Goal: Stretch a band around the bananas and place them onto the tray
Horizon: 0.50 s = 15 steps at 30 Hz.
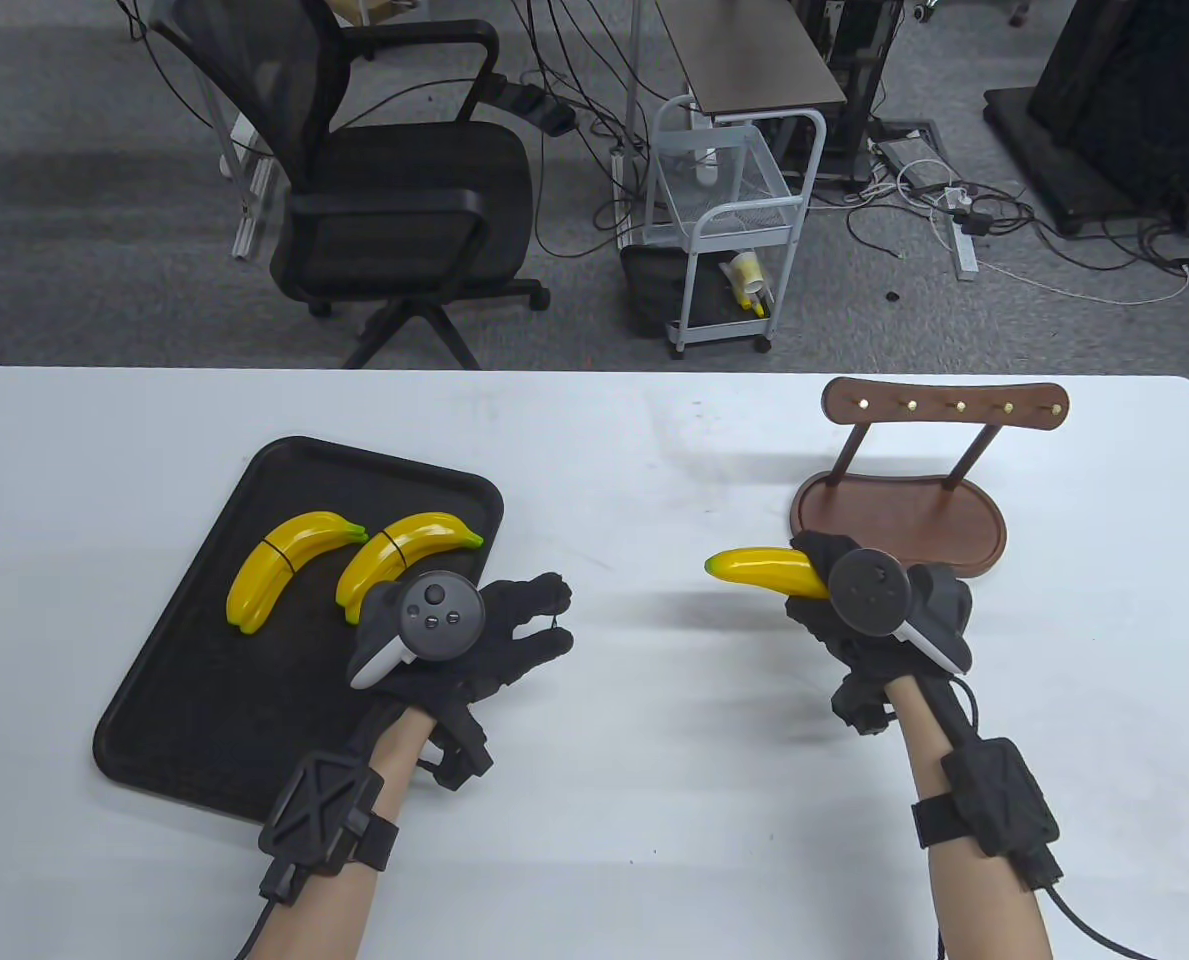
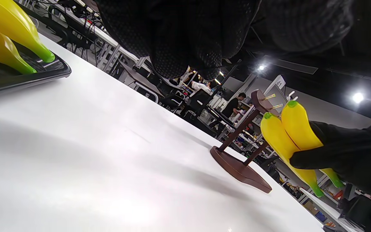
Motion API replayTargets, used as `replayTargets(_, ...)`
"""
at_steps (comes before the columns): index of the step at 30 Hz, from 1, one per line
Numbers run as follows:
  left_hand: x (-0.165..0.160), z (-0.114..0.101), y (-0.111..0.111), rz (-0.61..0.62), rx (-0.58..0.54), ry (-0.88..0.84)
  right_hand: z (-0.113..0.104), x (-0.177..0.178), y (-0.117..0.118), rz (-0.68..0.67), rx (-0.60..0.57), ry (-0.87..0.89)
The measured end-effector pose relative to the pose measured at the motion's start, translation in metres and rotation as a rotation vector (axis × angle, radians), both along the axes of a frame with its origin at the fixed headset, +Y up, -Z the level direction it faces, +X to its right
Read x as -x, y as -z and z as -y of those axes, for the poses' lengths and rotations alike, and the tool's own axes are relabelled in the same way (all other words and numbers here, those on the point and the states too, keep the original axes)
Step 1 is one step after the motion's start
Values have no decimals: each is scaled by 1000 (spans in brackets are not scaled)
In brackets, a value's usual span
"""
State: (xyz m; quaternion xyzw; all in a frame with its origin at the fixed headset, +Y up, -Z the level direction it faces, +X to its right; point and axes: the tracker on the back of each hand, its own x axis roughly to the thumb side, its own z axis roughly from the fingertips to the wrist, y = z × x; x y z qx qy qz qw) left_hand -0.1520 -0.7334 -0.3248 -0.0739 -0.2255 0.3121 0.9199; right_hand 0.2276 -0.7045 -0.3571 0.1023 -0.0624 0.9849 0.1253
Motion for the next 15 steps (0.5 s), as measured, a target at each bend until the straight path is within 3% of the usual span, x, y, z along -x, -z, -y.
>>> replayTargets(15,-1,3,0,14,32,-28,-7,52,-10,-100,-29,37)
